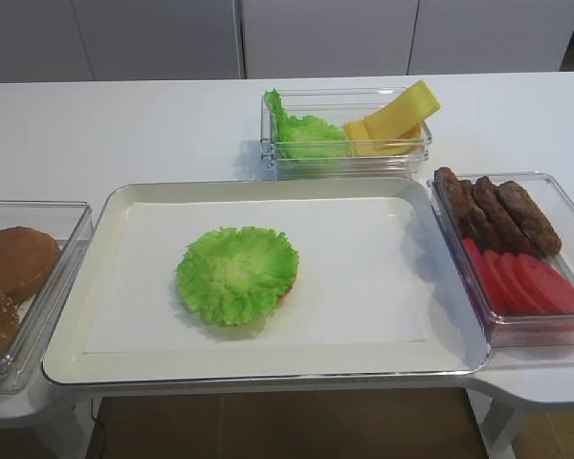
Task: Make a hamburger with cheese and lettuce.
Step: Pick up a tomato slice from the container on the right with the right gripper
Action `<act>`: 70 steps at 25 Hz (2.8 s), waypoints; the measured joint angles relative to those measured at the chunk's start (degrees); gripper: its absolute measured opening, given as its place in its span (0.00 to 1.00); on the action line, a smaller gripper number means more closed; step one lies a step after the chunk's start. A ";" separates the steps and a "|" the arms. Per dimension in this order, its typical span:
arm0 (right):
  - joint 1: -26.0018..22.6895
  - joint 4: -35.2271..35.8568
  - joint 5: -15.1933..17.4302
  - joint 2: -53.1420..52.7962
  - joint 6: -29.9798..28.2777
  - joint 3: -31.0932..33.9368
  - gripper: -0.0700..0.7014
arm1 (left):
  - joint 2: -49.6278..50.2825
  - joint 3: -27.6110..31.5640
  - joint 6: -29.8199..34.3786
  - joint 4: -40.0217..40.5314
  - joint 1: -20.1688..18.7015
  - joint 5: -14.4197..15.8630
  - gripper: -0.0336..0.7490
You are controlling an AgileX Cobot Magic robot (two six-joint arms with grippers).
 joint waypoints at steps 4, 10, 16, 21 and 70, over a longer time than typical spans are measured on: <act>0.00 0.00 0.00 0.00 0.00 0.00 0.64 | 0.00 0.00 0.00 0.00 0.00 0.00 0.58; 0.00 0.00 0.00 0.00 0.00 0.00 0.64 | 0.00 0.00 0.00 0.00 0.00 0.00 0.58; 0.00 0.00 0.00 0.00 0.00 0.00 0.64 | 0.00 0.00 0.00 0.00 0.00 0.00 0.58; 0.00 0.00 0.00 0.00 0.00 0.00 0.64 | 0.00 0.00 0.00 0.00 0.00 0.00 0.58; 1.78 18.46 -6.28 56.34 6.17 -28.81 0.64 | 0.00 0.00 0.00 0.00 0.00 0.00 0.58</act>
